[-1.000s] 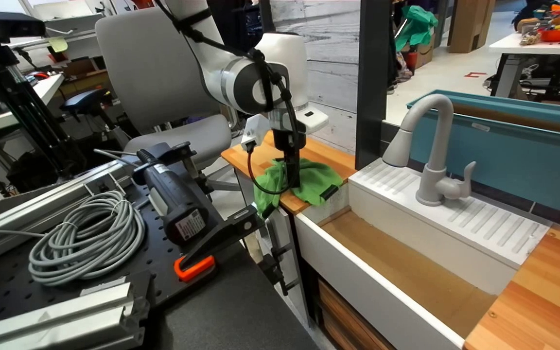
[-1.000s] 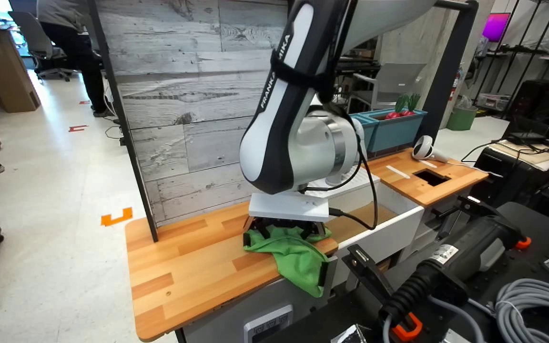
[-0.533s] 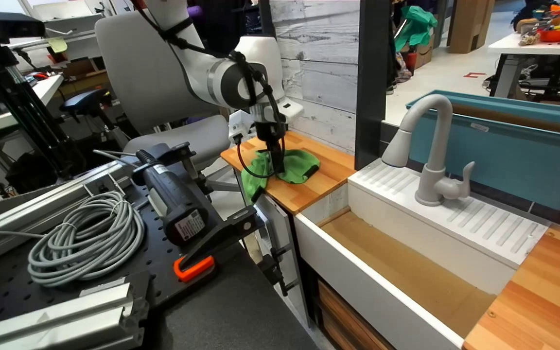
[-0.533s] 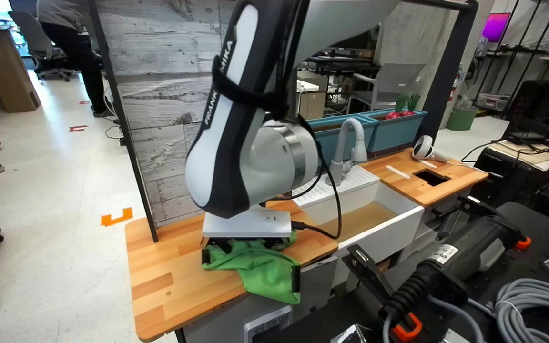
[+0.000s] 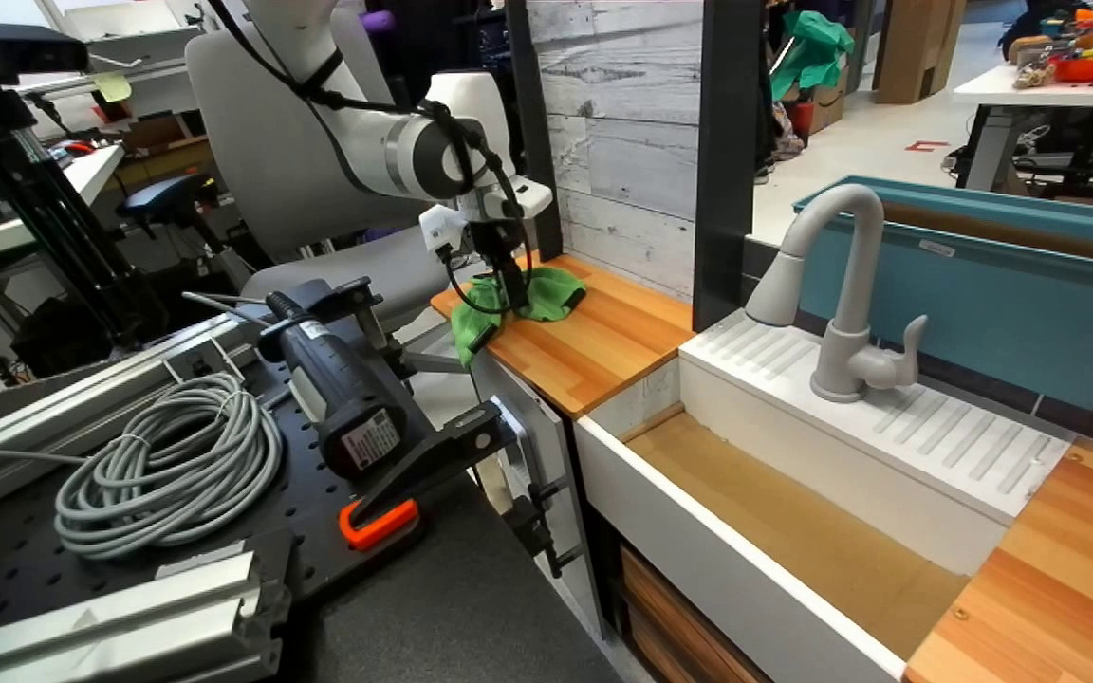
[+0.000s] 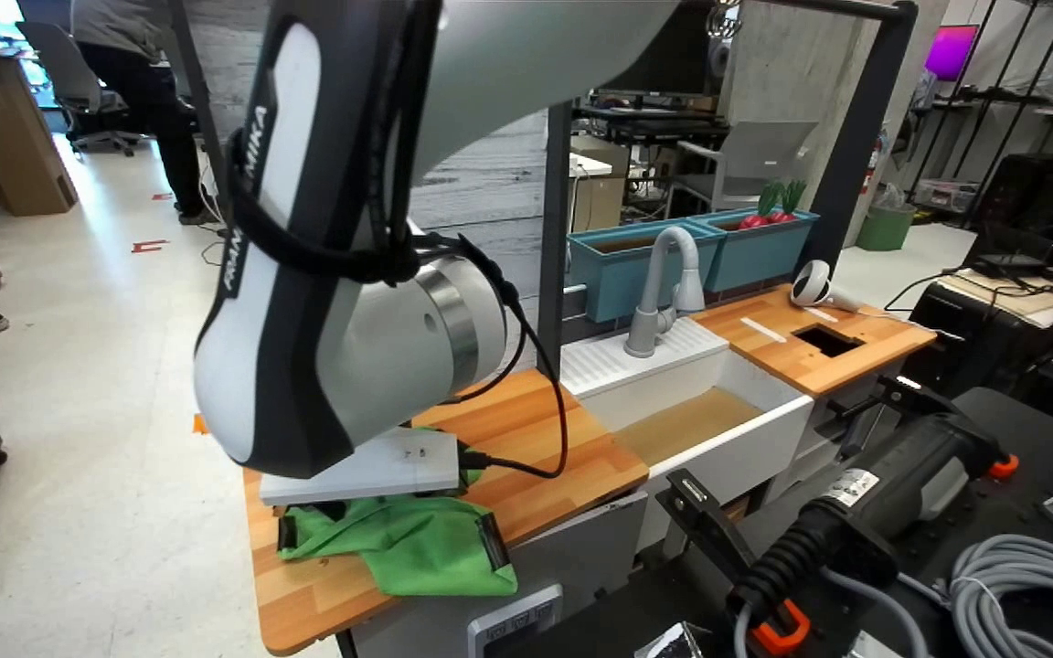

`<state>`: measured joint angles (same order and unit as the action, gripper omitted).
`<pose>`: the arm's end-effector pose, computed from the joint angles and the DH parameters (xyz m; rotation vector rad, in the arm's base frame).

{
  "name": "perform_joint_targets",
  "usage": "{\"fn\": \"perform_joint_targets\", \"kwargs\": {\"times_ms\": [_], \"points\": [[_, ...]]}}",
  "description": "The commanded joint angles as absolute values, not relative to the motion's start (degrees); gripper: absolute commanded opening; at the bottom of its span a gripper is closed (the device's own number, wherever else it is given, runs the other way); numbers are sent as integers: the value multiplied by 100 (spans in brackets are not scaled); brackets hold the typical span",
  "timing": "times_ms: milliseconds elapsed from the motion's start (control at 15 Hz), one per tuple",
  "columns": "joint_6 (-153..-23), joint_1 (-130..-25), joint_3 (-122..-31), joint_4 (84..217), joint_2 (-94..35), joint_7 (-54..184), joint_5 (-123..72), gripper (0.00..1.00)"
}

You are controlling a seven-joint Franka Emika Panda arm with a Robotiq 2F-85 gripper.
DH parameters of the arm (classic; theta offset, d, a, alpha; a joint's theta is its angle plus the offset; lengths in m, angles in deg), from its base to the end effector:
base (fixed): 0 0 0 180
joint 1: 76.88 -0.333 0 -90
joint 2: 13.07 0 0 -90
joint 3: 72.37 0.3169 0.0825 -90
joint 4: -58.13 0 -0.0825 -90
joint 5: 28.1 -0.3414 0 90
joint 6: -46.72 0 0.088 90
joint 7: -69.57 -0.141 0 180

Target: Move the green cloth to the left

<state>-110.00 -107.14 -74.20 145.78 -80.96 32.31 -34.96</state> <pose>0.5565 0.2996 -0.0396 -3.0905 0.3779 -0.0128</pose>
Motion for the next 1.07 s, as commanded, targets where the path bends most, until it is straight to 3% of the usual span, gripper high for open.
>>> {"fn": "perform_joint_targets", "kwargs": {"times_ms": [0,267,867,933,1000], "points": [[-10833,-10908,-7516,14107,-8418,3096,-3389,100],[-10938,-10908,-7491,14556,-8040,2994,-3484,100],[-11510,-11235,-7660,16942,-5989,2689,-3331,100],[-11480,-11043,-7493,16110,-6630,2683,-3444,100],[-11478,-11066,-7496,16291,-6472,2680,-3427,100]]}}
